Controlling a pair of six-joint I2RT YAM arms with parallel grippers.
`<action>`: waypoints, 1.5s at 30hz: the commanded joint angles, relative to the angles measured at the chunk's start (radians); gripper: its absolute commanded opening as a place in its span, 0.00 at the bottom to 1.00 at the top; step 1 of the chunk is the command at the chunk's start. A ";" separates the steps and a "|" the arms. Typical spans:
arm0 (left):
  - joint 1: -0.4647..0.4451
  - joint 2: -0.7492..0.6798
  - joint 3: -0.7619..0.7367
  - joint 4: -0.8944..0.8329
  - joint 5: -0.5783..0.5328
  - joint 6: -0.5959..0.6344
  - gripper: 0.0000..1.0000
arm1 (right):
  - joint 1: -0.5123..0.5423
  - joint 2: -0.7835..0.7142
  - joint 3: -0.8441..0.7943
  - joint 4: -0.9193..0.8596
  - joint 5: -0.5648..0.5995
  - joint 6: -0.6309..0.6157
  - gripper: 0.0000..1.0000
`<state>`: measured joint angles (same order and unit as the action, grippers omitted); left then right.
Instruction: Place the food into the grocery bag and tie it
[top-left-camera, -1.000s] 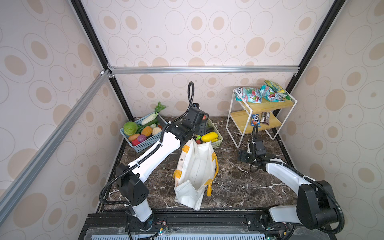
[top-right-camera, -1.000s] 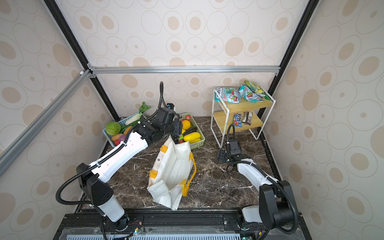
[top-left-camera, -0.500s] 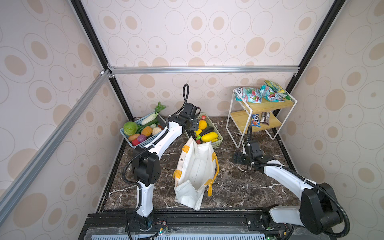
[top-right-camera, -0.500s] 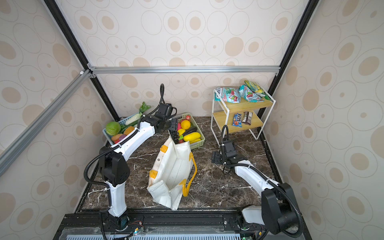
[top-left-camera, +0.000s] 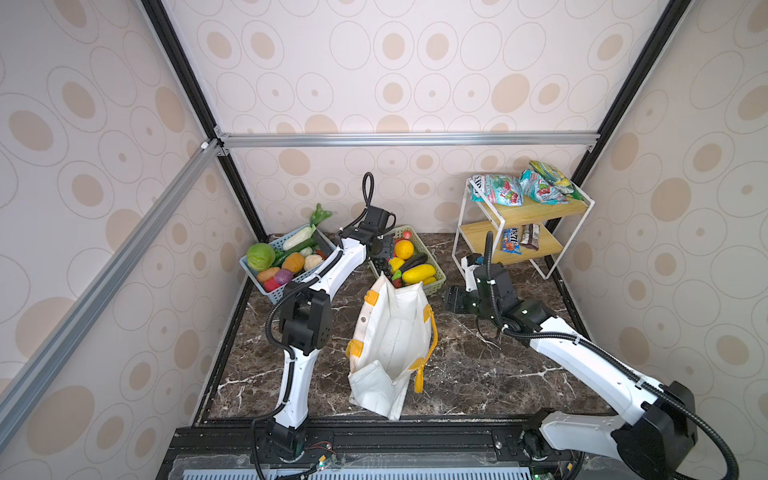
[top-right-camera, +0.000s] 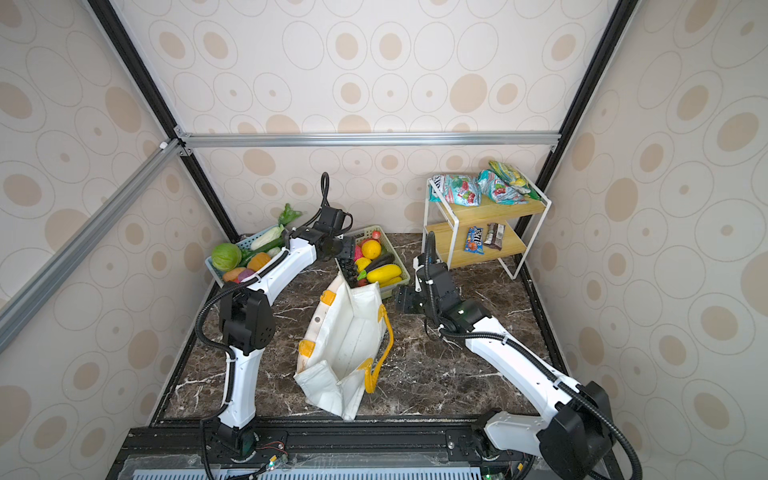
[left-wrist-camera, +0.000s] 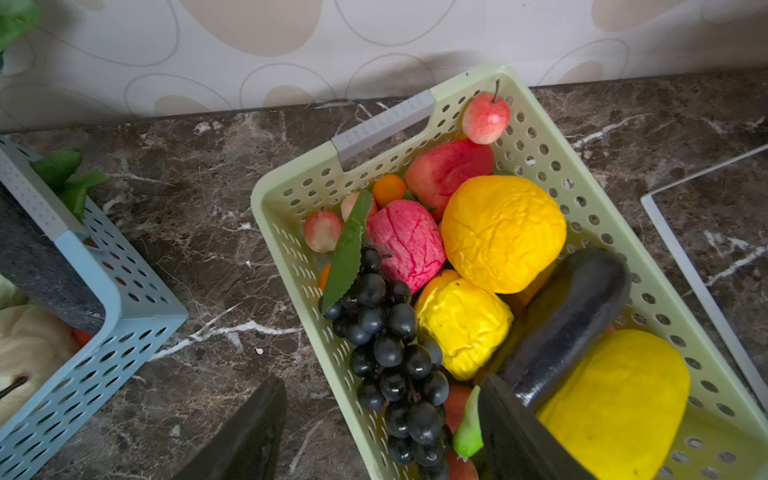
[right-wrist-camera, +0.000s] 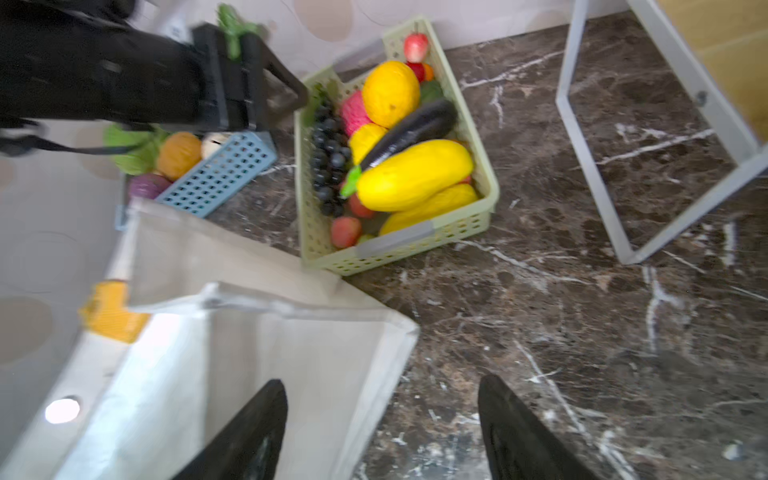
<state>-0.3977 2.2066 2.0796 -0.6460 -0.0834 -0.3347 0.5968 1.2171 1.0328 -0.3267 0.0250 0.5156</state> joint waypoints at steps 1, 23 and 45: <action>0.013 0.016 0.079 -0.026 0.001 0.024 0.73 | 0.068 -0.015 0.029 -0.073 -0.037 0.068 0.68; 0.012 -0.033 0.053 -0.014 0.011 0.029 0.73 | 0.214 0.174 0.053 0.019 -0.165 0.071 0.24; 0.067 -0.001 0.139 -0.117 0.042 0.086 0.68 | 0.274 0.502 0.379 0.133 -0.248 -0.038 0.40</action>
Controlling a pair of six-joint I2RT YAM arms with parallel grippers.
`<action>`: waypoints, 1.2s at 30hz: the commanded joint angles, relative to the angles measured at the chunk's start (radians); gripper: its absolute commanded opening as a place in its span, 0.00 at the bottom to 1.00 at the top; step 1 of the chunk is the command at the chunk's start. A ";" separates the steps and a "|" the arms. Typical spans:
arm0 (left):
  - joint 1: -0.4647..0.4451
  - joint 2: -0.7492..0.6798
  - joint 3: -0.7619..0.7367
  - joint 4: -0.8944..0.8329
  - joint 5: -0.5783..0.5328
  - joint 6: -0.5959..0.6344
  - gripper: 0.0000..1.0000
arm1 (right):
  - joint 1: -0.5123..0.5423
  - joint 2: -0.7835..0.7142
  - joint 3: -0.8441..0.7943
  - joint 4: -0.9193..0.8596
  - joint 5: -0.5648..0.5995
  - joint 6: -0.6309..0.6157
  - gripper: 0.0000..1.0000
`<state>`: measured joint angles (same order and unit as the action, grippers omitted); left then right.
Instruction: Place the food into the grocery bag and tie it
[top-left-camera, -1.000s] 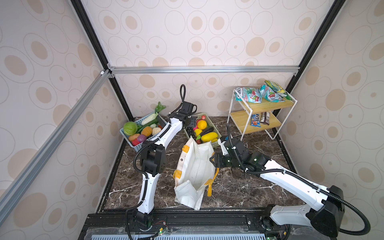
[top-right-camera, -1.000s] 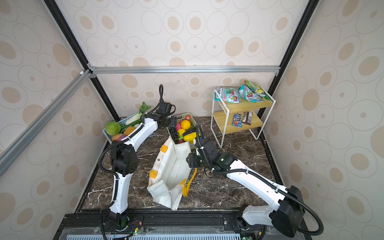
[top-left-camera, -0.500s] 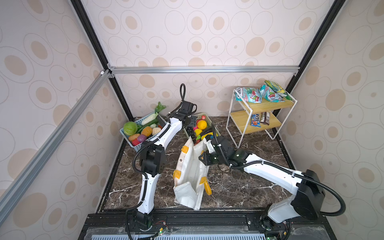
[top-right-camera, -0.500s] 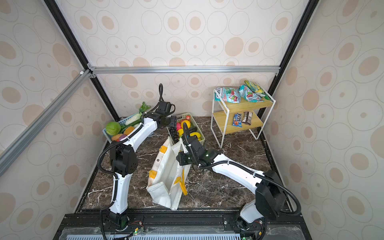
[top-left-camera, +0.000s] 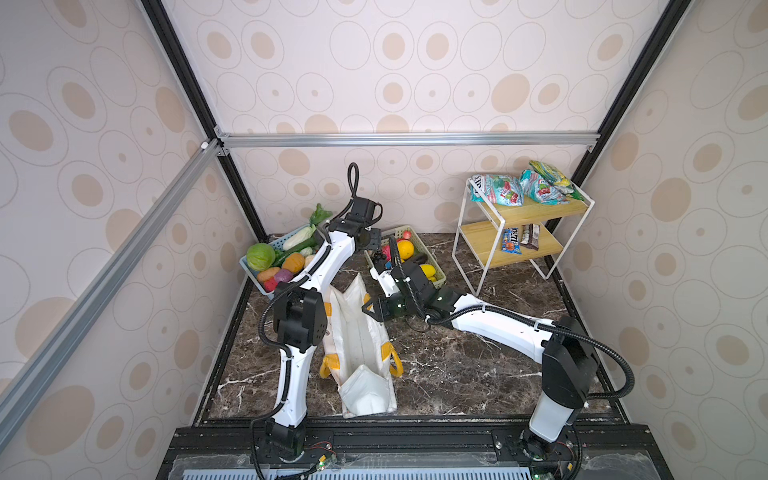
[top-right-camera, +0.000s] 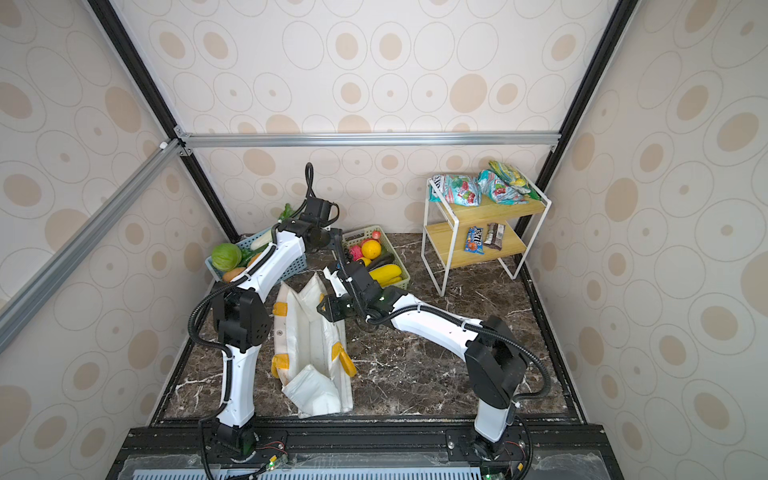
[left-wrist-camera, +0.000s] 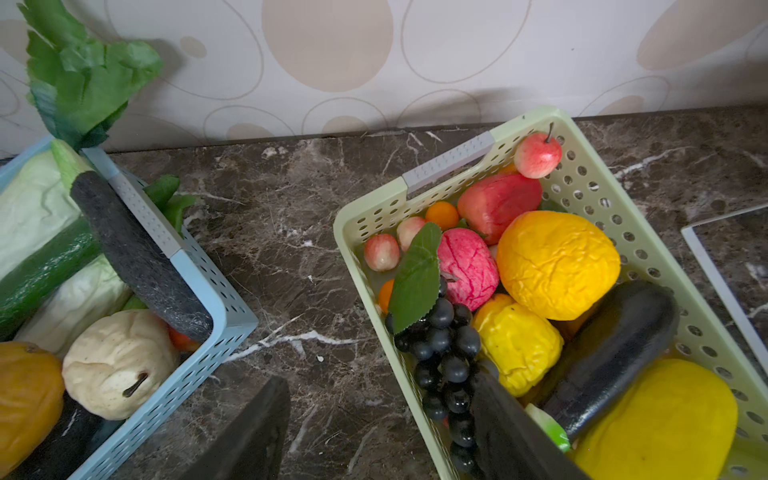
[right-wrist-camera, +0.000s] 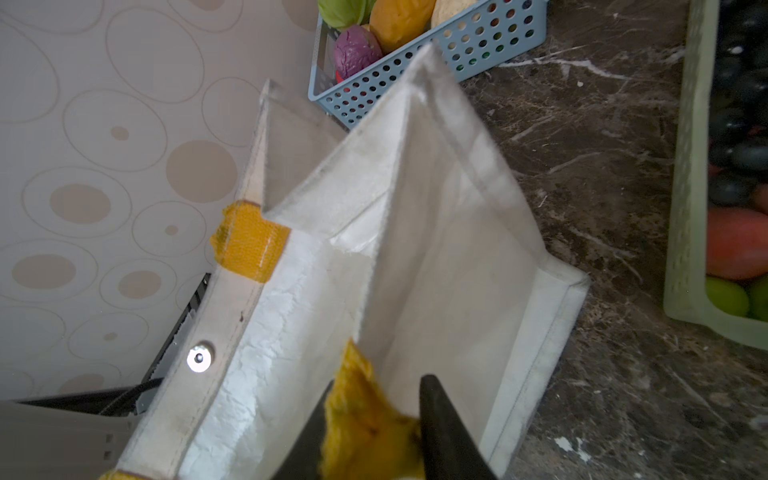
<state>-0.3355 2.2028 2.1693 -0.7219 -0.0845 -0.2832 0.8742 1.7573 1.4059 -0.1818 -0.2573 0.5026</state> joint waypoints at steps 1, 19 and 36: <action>0.006 0.003 0.046 -0.039 0.053 0.039 0.67 | -0.005 -0.058 -0.009 -0.012 0.046 -0.030 0.44; -0.037 0.110 0.073 -0.008 0.055 -0.017 0.70 | -0.227 -0.398 -0.282 -0.178 0.216 0.021 0.66; -0.112 0.123 0.060 0.080 -0.004 -0.039 0.66 | -0.281 -0.384 -0.348 -0.177 0.256 0.045 0.67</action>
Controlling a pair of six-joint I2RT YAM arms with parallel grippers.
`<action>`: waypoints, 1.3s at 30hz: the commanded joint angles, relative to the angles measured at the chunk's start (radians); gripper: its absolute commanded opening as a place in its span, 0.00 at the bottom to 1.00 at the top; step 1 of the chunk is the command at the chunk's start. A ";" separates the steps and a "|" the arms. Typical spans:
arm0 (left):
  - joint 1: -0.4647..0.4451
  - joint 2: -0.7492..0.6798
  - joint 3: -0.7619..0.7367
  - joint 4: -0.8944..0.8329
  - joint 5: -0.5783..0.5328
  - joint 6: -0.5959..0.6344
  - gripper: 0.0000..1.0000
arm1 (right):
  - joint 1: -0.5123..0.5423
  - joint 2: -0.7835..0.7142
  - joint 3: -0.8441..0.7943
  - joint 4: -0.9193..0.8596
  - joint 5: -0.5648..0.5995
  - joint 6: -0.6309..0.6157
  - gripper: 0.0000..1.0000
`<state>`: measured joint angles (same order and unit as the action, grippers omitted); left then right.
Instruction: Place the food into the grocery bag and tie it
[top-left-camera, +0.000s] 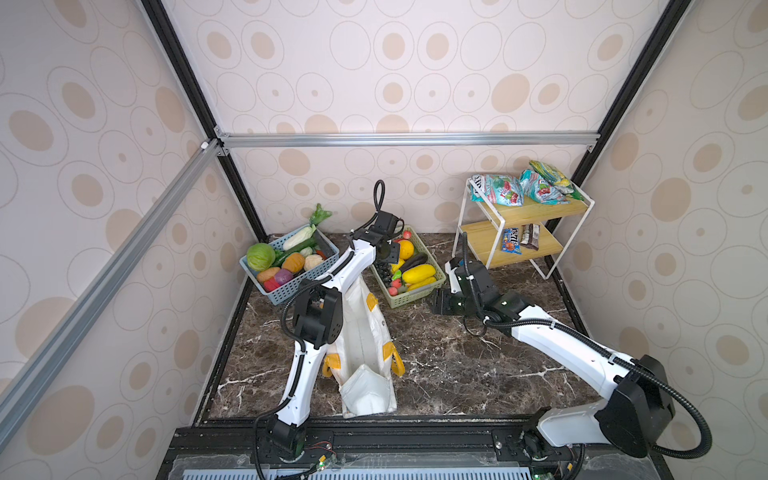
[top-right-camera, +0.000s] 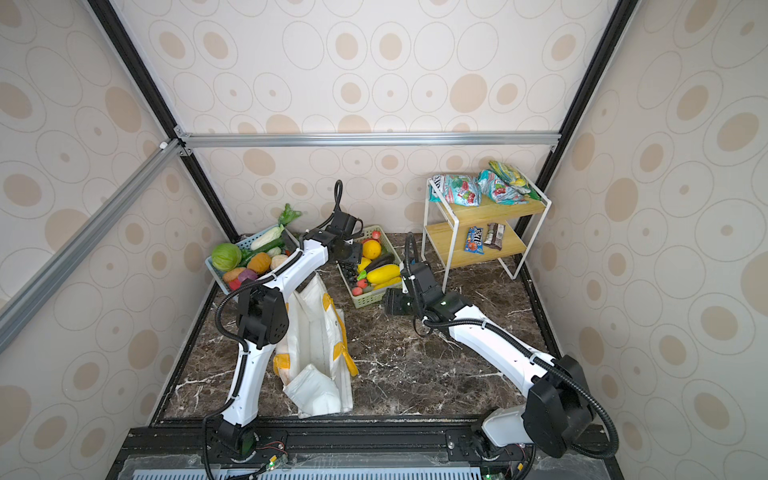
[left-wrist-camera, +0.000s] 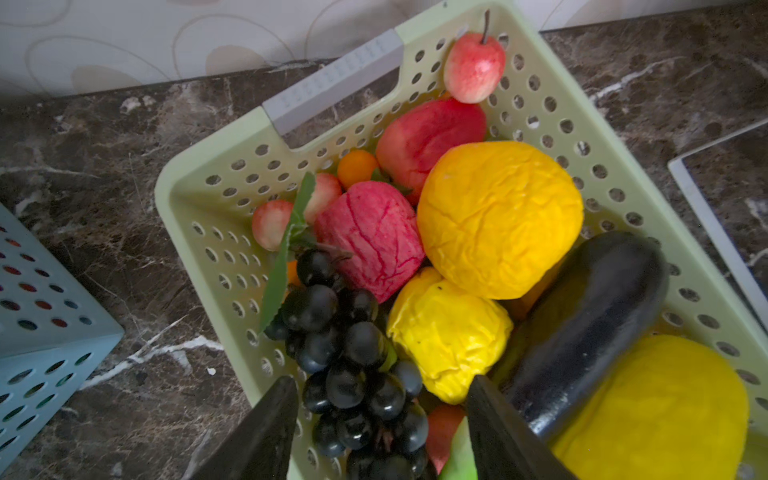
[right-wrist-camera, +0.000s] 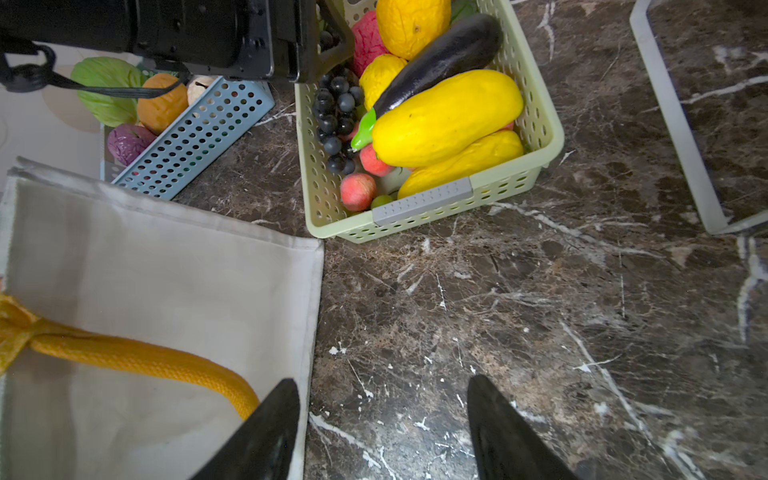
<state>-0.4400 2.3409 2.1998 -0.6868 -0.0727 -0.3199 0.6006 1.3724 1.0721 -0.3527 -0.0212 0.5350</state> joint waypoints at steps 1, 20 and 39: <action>-0.011 -0.013 0.030 0.059 -0.005 0.000 0.67 | -0.010 0.001 -0.016 -0.008 0.021 0.015 0.67; -0.010 0.096 0.085 0.273 0.148 -0.062 0.79 | -0.011 -0.004 -0.042 0.003 -0.018 0.060 0.67; -0.010 0.164 0.098 0.332 0.164 -0.094 0.67 | -0.010 -0.055 -0.076 -0.009 -0.002 0.092 0.67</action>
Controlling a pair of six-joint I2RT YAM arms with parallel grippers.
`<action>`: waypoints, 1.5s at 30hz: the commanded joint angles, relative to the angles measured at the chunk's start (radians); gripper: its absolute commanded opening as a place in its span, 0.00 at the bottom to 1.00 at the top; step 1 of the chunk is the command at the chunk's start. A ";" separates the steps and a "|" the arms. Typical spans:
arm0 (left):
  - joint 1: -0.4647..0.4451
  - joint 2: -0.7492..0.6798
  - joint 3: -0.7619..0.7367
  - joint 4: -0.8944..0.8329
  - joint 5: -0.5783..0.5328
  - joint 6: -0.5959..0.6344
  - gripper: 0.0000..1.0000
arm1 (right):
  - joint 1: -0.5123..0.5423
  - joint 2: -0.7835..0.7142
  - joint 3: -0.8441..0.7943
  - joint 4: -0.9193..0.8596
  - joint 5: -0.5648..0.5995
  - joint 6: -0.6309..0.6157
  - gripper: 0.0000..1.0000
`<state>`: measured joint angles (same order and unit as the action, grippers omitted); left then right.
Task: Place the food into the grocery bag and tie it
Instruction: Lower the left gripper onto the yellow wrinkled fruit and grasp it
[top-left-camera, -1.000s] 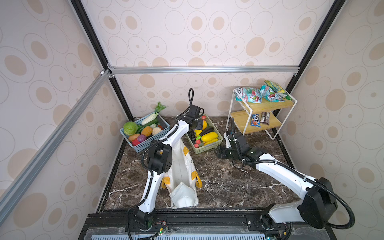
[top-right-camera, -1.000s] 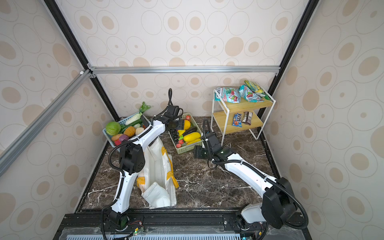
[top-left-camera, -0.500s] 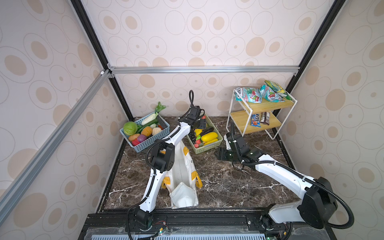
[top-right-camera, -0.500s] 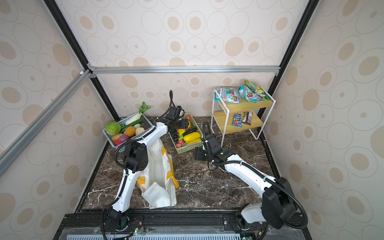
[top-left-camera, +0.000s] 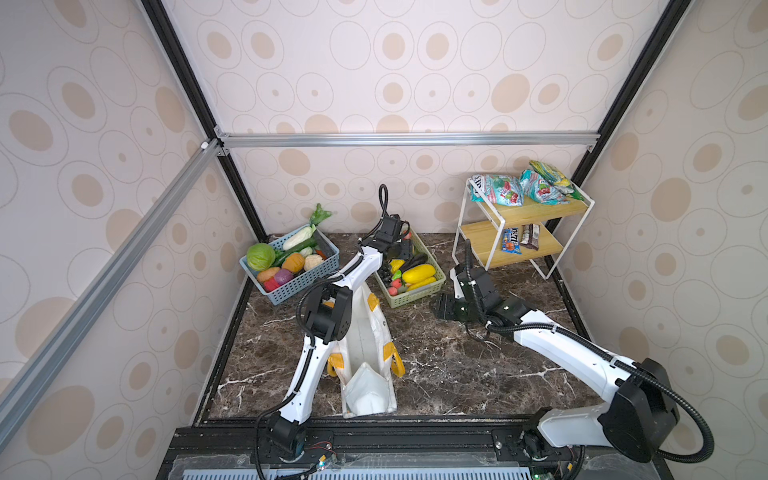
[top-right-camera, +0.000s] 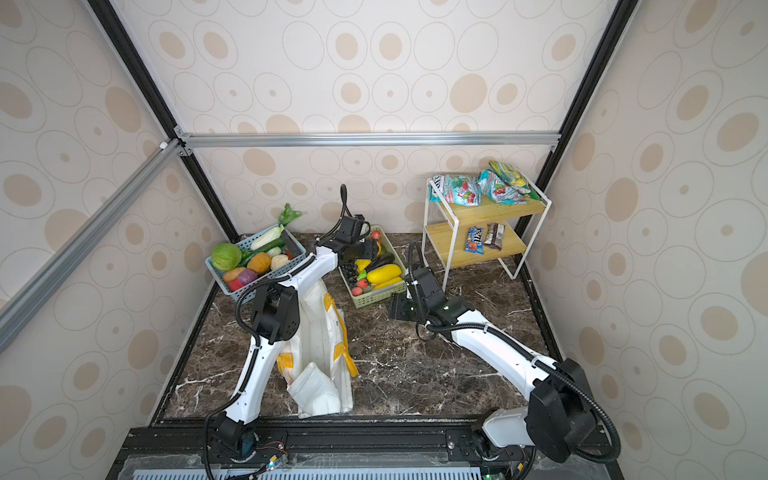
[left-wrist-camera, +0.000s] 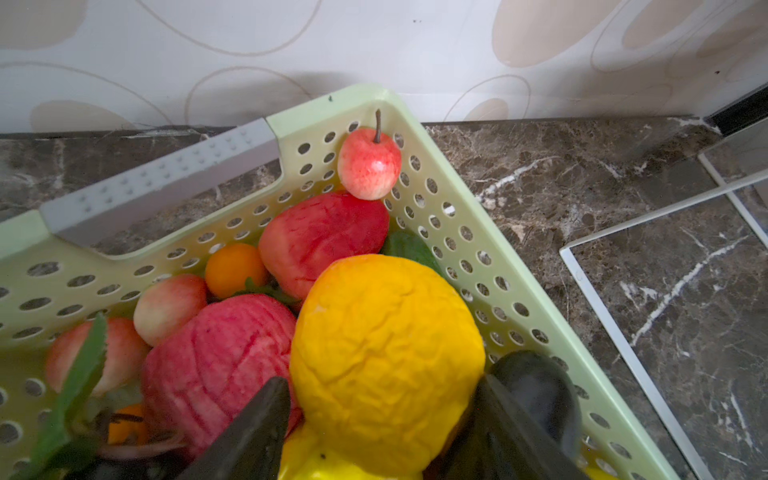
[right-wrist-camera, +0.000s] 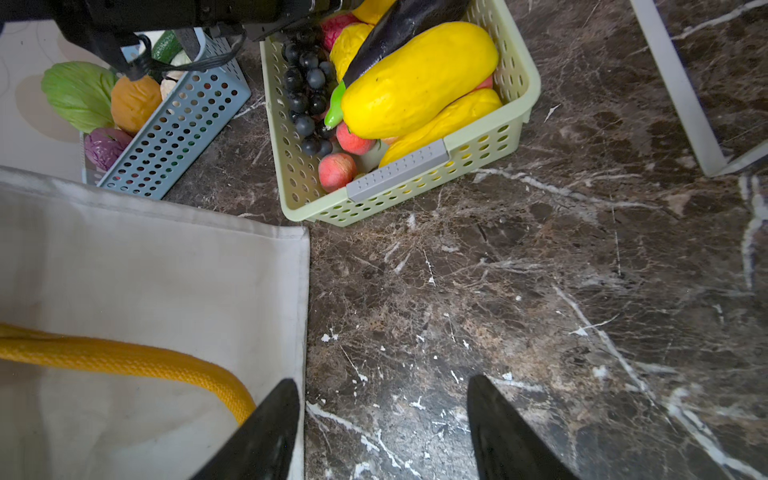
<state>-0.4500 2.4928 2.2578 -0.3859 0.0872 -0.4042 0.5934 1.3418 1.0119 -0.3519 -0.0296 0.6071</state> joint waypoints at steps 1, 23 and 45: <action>0.001 0.011 0.040 0.032 0.005 -0.010 0.65 | -0.002 -0.026 -0.018 -0.009 0.007 0.021 0.67; 0.016 0.087 0.068 0.119 0.029 -0.056 0.83 | -0.002 -0.044 -0.026 -0.039 0.004 0.023 0.67; 0.016 -0.113 -0.054 0.093 0.021 -0.008 0.63 | 0.000 -0.023 -0.024 -0.036 0.010 0.017 0.66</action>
<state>-0.4377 2.4710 2.2105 -0.2806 0.1070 -0.4305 0.5938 1.3170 0.9936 -0.3748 -0.0284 0.6266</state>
